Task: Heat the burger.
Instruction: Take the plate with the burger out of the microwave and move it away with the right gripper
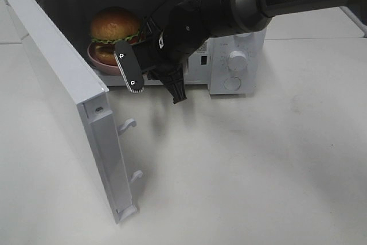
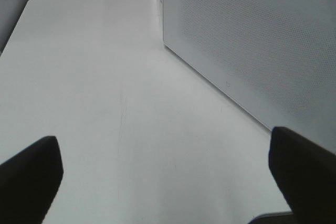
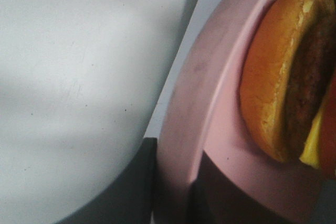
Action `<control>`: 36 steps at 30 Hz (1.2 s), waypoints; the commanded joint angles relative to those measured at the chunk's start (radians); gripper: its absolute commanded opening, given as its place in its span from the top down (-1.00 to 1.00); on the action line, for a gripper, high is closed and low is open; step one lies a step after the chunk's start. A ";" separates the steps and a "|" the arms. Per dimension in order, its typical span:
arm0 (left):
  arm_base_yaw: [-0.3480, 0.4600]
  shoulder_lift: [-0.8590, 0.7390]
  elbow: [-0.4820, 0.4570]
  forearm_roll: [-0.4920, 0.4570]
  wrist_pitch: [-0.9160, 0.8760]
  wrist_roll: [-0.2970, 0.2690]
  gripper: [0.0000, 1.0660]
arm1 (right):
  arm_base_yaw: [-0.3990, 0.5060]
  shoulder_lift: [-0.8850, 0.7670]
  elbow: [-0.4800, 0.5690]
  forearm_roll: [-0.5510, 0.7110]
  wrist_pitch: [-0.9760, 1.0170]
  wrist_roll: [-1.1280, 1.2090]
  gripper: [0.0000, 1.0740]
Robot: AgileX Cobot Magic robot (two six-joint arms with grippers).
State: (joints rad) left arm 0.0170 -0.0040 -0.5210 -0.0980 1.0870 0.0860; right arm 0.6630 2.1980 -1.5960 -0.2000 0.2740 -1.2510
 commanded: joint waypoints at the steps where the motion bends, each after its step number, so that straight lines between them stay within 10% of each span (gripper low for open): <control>1: 0.003 -0.008 0.001 -0.001 -0.013 -0.004 -0.88 | 0.001 -0.050 0.009 0.001 -0.093 -0.010 1.00; 36: 0.003 -0.008 0.001 -0.001 -0.013 -0.004 -0.88 | 0.001 -0.374 0.526 0.003 -0.342 -0.012 1.00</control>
State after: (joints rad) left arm 0.0170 -0.0040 -0.5210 -0.0980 1.0870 0.0860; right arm 0.6760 1.8560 -1.0680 -0.2100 -0.0110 -1.2840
